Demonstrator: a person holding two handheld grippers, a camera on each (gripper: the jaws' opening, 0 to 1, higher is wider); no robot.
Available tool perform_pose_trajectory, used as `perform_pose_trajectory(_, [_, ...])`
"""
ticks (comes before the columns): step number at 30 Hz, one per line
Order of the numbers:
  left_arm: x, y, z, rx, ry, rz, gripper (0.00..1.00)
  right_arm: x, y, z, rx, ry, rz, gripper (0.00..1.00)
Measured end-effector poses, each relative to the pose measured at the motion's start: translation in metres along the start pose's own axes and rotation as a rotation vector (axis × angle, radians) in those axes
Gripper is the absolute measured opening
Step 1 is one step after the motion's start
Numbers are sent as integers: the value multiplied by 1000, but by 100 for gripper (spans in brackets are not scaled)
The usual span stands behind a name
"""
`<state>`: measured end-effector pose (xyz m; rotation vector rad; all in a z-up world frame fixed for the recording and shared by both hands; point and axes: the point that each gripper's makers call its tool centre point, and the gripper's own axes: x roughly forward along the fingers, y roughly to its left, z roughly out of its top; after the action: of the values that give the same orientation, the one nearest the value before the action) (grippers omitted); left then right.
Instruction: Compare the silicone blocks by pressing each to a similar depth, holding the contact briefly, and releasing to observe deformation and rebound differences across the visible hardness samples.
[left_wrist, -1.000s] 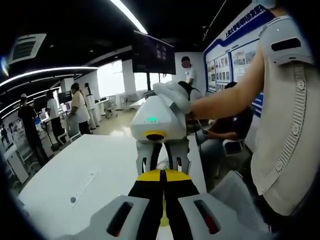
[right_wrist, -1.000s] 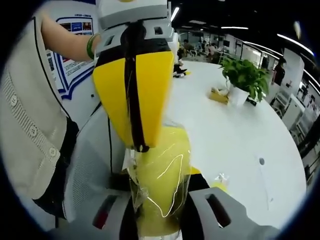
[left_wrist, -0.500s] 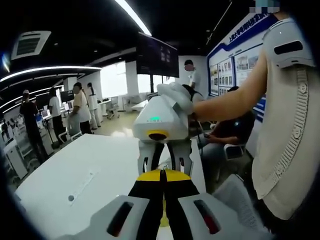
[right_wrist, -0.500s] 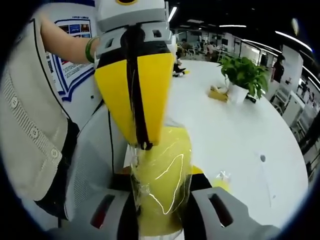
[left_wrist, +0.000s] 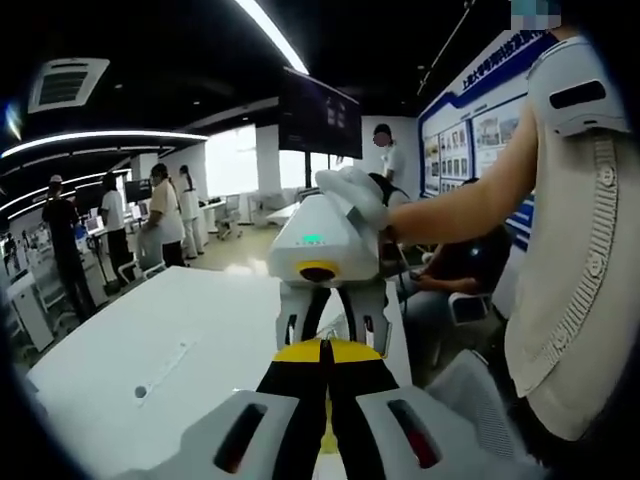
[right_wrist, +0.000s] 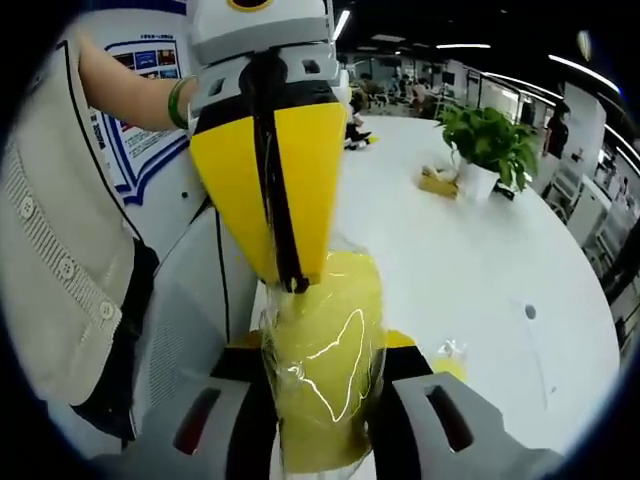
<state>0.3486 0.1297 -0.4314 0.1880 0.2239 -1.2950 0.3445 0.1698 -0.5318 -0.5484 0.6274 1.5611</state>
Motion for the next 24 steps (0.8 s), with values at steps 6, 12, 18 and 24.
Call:
perform_pose_trajectory(6, [-5,1,-2,-11,-9,4,0,4,0,2,-8,8,-4,30])
perform_pose_trajectory(12, [-8,1,-3,-18,-17,5,0,5,0,2,-11,14,-4,31])
perform_pose_trajectory(18, [-12,3,-4,-30,-27,11,0,7,0,4,-25,17,-11,32])
perform_pose_trajectory(24, [-17,3,-5,-42,-38,21,0,10,1,6,-36,23,-9,33])
